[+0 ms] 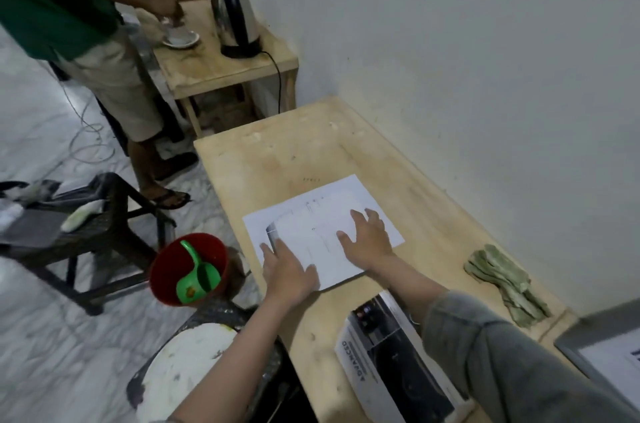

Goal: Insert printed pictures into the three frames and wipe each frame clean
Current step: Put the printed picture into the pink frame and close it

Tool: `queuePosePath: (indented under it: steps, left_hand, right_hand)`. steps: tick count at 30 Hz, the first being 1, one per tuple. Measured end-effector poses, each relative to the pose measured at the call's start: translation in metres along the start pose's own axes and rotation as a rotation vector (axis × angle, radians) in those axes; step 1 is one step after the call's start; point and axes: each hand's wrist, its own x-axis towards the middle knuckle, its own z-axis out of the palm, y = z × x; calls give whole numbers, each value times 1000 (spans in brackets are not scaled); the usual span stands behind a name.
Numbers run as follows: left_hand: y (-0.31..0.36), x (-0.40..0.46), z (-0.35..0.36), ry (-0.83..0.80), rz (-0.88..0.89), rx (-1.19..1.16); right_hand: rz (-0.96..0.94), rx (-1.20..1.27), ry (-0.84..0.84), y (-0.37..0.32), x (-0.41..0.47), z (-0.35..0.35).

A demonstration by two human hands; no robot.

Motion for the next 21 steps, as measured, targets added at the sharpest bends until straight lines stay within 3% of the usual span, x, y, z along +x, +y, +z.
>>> queuePosePath:
  steps: [9,16,21]
  left_hand:
    - [4,9,30,3,-41,255]
    - [-1,-16,25,81,98,119]
    - [-10,-66,31,-20,220,-21]
  right_hand:
    - [-76,-282,-157,24,25,25]
    - [-75,-204,-107,36,-2,14]
    - [-54,-151,-103,70,-57,-2]
